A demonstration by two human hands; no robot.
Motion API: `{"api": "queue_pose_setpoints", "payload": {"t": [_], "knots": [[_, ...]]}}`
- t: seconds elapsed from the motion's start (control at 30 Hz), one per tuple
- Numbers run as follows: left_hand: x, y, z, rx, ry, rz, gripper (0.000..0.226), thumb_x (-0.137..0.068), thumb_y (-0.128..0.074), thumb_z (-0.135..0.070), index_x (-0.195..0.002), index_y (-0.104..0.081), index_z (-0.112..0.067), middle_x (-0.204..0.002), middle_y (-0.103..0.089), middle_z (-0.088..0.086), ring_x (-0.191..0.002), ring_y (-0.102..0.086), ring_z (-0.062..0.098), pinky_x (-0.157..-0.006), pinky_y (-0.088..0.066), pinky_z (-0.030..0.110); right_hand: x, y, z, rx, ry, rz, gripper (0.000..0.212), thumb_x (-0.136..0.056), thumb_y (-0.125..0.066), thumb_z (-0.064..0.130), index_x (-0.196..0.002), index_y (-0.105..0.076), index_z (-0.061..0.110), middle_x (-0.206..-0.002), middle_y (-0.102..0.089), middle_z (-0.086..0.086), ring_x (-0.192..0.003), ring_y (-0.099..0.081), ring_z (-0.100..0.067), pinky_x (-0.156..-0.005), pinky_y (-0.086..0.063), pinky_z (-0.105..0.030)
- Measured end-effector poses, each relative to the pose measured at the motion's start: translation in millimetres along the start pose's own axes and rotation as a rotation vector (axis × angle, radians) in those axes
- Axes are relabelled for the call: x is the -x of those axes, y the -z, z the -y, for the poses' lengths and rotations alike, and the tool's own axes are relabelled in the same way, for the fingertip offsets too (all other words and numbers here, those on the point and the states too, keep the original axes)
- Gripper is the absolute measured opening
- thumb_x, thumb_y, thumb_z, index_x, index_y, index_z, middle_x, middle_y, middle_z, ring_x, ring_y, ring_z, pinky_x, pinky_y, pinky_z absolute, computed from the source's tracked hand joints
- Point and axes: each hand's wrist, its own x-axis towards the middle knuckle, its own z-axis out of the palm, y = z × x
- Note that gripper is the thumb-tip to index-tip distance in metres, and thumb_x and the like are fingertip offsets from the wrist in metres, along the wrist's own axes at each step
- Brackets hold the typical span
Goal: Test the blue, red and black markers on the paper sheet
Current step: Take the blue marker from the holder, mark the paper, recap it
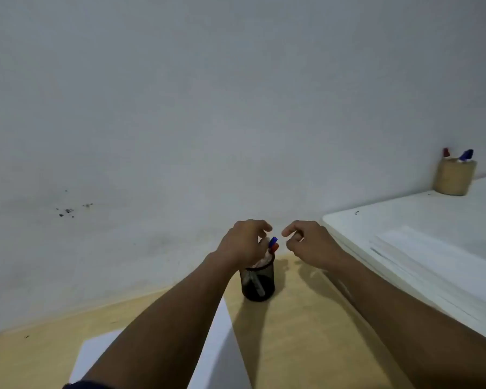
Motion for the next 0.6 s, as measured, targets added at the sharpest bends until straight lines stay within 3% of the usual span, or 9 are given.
{"api": "queue_pose_setpoints", "payload": {"t": [0.1,0.27,0.33,0.4,0.5,0.6], "knots": [[-15.2,-11.7,1.7,-0.046,-0.012,0.1,0.036,-0.098,-0.058,-0.027,-0.133,-0.064,-0.028,-0.128,-0.071,-0.003,-0.118,-0.062,0.02,-0.095,-0.05,0.034,-6.4,-2.6,-9.0,-0.008,-0.034,0.005,0.021,-0.087,-0.059,0.01,-0.099,-0.071,0.021,-0.082,-0.068,-0.002,-0.069,-0.065,-0.016,-0.059,-0.048,-0.023],[-24.3,-14.0,9.4,-0.055,-0.042,0.095,0.023,-0.093,-0.064,-0.02,-0.114,-0.072,-0.022,-0.113,-0.076,0.0,-0.095,-0.065,0.018,-0.081,-0.051,0.031,-9.8,-8.1,-10.8,0.005,-0.045,0.023,0.018,-0.087,-0.06,0.009,-0.096,-0.071,0.021,-0.082,-0.068,-0.002,-0.068,-0.062,-0.014,-0.056,-0.043,-0.02],[-25.6,-9.0,13.3,-0.068,-0.046,0.071,0.017,-0.09,-0.069,-0.018,-0.107,-0.072,-0.017,-0.108,-0.076,0.002,-0.096,-0.067,0.021,-0.084,-0.054,0.035,-7.7,-9.7,-7.8,0.003,-0.04,0.028,0.018,-0.086,-0.06,0.009,-0.095,-0.071,0.02,-0.08,-0.069,-0.002,-0.07,-0.064,-0.016,-0.057,-0.043,-0.021],[-23.0,0.1,15.0,-0.044,-0.042,0.009,0.015,-0.09,-0.071,-0.019,-0.105,-0.071,-0.015,-0.105,-0.075,0.003,-0.098,-0.068,0.024,-0.086,-0.055,0.037,-5.1,-10.6,-1.1,-0.003,-0.03,0.017,0.017,-0.086,-0.06,0.008,-0.093,-0.071,0.019,-0.078,-0.07,-0.002,-0.072,-0.066,-0.018,-0.058,-0.044,-0.022],[-14.7,22.0,15.1,0.109,-0.035,-0.16,0.011,-0.09,-0.072,-0.019,-0.098,-0.07,-0.013,-0.093,-0.075,0.002,-0.078,-0.07,0.02,-0.074,-0.057,0.035,-1.0,-11.1,18.3,-0.059,-0.014,-0.011,0.013,-0.086,-0.059,0.01,-0.087,-0.07,0.017,-0.074,-0.074,-0.005,-0.064,-0.069,-0.017,-0.053,-0.045,-0.021],[0.1,57.3,15.0,0.346,0.03,-0.314,0.008,-0.088,-0.074,-0.015,-0.092,-0.067,-0.011,-0.085,-0.074,0.004,-0.063,-0.071,0.017,-0.059,-0.054,0.02,7.3,-16.9,51.5,-0.254,-0.053,0.069,0.014,-0.091,-0.061,0.015,-0.084,-0.07,0.008,-0.073,-0.076,-0.013,-0.052,-0.065,-0.019,-0.044,-0.043,-0.023]]}}
